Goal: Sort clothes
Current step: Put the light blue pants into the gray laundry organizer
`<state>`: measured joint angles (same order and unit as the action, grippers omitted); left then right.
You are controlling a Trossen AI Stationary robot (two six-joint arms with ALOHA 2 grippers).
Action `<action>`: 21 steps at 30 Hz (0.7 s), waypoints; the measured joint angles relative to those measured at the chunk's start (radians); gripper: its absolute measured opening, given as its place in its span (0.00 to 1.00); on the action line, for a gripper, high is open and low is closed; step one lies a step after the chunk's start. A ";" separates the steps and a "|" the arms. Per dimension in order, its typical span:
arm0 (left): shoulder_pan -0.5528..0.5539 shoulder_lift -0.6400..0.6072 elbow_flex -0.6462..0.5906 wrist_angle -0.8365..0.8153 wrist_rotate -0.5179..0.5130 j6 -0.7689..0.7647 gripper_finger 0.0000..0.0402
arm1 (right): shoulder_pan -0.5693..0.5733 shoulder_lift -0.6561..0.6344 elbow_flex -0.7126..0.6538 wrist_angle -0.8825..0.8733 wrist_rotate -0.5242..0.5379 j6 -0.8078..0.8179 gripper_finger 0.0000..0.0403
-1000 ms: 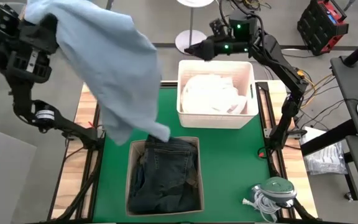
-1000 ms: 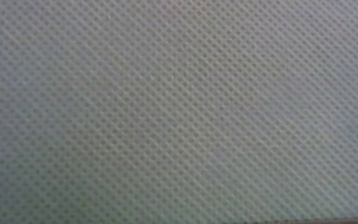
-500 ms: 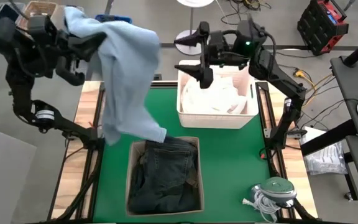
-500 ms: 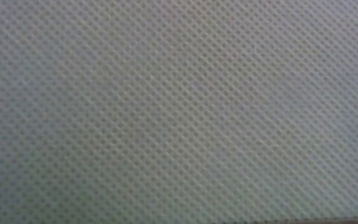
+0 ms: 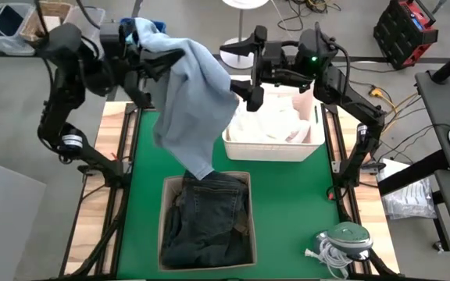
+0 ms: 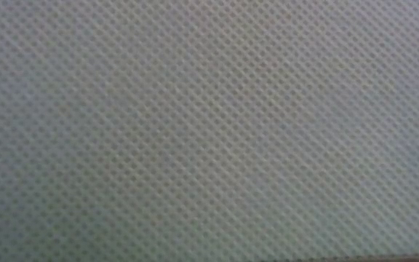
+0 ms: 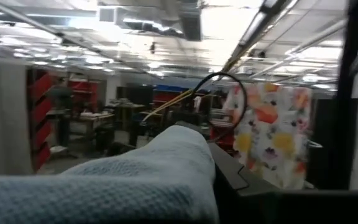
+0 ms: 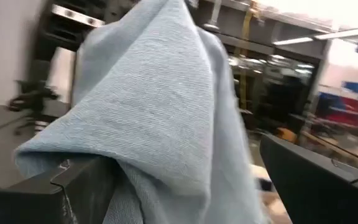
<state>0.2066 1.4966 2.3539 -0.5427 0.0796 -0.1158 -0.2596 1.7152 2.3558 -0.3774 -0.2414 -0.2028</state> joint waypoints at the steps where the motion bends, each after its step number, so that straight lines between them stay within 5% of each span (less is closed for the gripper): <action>1: 0.000 0.002 0.000 -0.001 -0.017 0.000 0.00 | 0.000 -0.003 0.000 -0.006 0.024 0.001 0.91; 10: 0.002 -0.047 0.001 -0.074 -0.264 0.016 0.00 | 0.007 -0.098 0.002 -0.059 0.111 0.031 0.91; 17: 0.001 -0.032 0.000 -0.061 -0.210 0.012 0.00 | 0.029 -0.049 0.000 -0.088 0.111 0.099 0.91; 21: 0.001 -0.022 0.000 -0.004 -0.081 -0.018 0.00 | 0.023 -0.014 0.000 -0.085 0.229 0.131 0.91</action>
<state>0.2075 1.4744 2.3543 -0.5471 -0.0009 -0.1334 -0.2369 1.7009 2.3554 -0.4628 -0.0121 -0.0715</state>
